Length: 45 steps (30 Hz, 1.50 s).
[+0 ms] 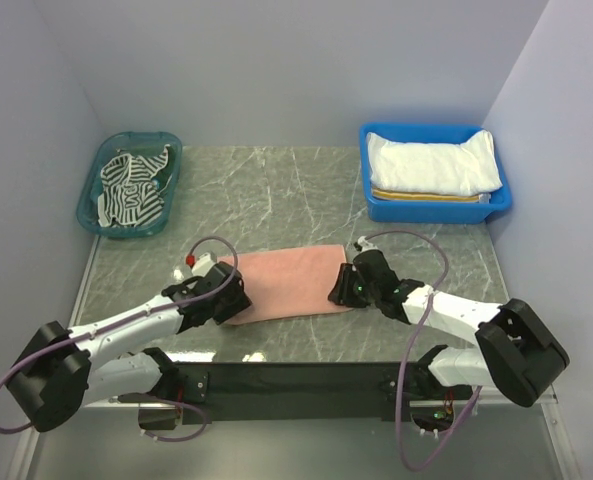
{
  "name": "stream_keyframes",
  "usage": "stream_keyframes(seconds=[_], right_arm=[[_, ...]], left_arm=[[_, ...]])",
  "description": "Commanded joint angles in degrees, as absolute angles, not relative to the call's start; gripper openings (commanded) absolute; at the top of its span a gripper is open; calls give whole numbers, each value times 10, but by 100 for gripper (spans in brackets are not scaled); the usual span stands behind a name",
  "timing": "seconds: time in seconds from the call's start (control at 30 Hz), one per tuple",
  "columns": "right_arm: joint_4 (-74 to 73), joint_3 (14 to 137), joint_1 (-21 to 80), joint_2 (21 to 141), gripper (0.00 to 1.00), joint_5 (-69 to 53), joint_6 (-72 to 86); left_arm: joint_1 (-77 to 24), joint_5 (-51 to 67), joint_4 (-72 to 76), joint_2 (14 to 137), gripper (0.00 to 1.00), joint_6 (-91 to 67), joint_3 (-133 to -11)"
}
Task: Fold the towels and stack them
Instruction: Fold the towel
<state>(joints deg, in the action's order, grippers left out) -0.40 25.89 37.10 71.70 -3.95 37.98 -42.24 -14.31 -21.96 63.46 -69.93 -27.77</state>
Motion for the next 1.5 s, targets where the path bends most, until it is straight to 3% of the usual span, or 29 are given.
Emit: stream_keyframes(seconds=[0.0, 0.17, 0.4, 0.47, 0.67, 0.87, 1.07, 1.23, 1.47], right_arm=[[17, 238, 340, 713, 44, -18, 398], [26, 239, 312, 684, 45, -44, 375], [20, 290, 321, 628, 53, -106, 345], [25, 293, 331, 620, 53, -129, 346], [68, 252, 337, 637, 48, -156, 388], [105, 195, 320, 706, 46, -153, 426], [121, 176, 284, 734, 45, -152, 445], [96, 206, 279, 701, 45, -150, 419], [78, 328, 278, 686, 50, -148, 383]], left_arm=[[-411, -187, -262, 622, 58, -728, -251], [-351, -176, -259, 597, 61, -683, -258], [-352, -161, -302, 570, 77, -648, -337], [-352, -155, -308, 559, 77, -657, -331], [-352, -168, -295, 540, 62, -694, -282], [-334, -195, -294, 613, 48, -723, -249], [-311, -201, -311, 578, 48, -736, -233], [-242, -172, -298, 536, 56, -687, -240], [-222, -142, -240, 561, 76, -601, -344]])
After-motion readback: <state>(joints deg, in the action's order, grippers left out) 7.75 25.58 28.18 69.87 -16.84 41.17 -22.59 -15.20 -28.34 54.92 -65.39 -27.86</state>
